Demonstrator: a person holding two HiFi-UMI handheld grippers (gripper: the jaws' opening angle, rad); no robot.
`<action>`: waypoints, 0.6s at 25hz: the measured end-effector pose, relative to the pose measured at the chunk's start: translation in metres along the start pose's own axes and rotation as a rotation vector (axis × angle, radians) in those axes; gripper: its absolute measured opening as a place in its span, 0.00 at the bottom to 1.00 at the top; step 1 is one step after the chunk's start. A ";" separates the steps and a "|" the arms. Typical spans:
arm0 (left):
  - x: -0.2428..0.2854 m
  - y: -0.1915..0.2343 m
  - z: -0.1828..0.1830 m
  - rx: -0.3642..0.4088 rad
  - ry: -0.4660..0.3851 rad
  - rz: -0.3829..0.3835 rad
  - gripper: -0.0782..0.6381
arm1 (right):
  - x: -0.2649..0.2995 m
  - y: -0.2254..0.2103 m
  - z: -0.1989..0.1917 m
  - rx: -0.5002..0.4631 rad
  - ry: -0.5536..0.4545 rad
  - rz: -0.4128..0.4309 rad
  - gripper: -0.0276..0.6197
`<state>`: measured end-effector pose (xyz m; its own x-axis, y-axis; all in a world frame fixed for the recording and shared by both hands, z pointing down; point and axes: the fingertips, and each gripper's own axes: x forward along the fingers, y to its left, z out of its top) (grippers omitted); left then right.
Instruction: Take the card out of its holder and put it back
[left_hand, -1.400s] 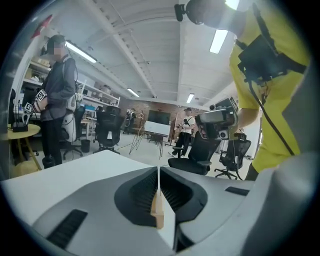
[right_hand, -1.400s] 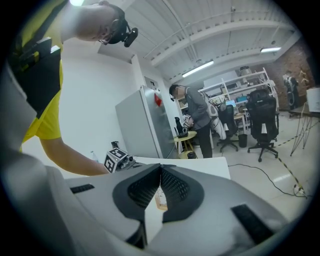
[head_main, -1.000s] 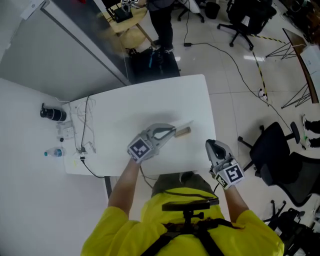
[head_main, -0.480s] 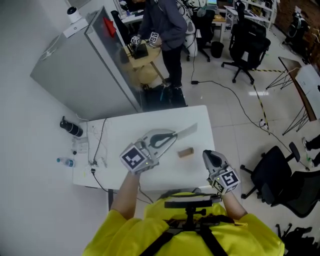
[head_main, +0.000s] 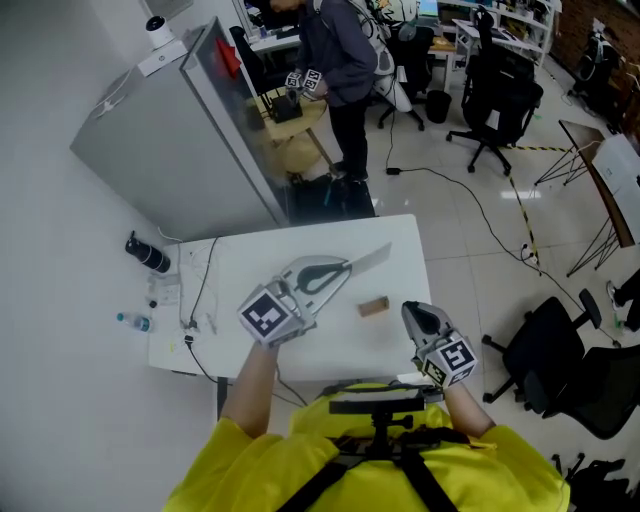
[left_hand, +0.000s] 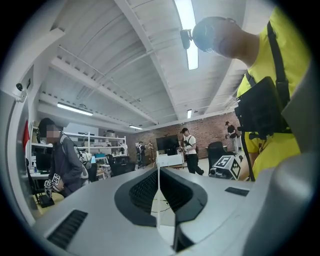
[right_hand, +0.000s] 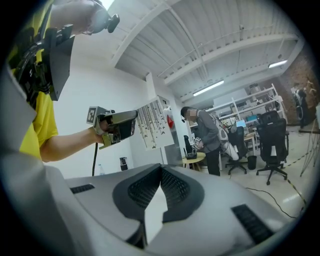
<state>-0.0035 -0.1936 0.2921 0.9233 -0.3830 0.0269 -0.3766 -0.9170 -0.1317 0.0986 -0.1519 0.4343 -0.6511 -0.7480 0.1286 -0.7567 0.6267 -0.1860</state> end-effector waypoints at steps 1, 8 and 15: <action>0.000 0.000 0.000 0.006 0.003 -0.001 0.12 | 0.001 0.000 -0.002 -0.003 0.001 0.002 0.05; 0.005 0.000 -0.001 0.002 0.003 -0.003 0.12 | 0.003 -0.001 0.001 0.014 0.002 0.003 0.05; 0.010 -0.001 -0.005 0.000 0.003 -0.012 0.12 | 0.004 -0.005 -0.003 0.016 0.008 -0.009 0.05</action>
<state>0.0058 -0.1973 0.2978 0.9277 -0.3721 0.0317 -0.3651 -0.9216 -0.1318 0.0998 -0.1575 0.4390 -0.6450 -0.7515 0.1382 -0.7613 0.6165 -0.2007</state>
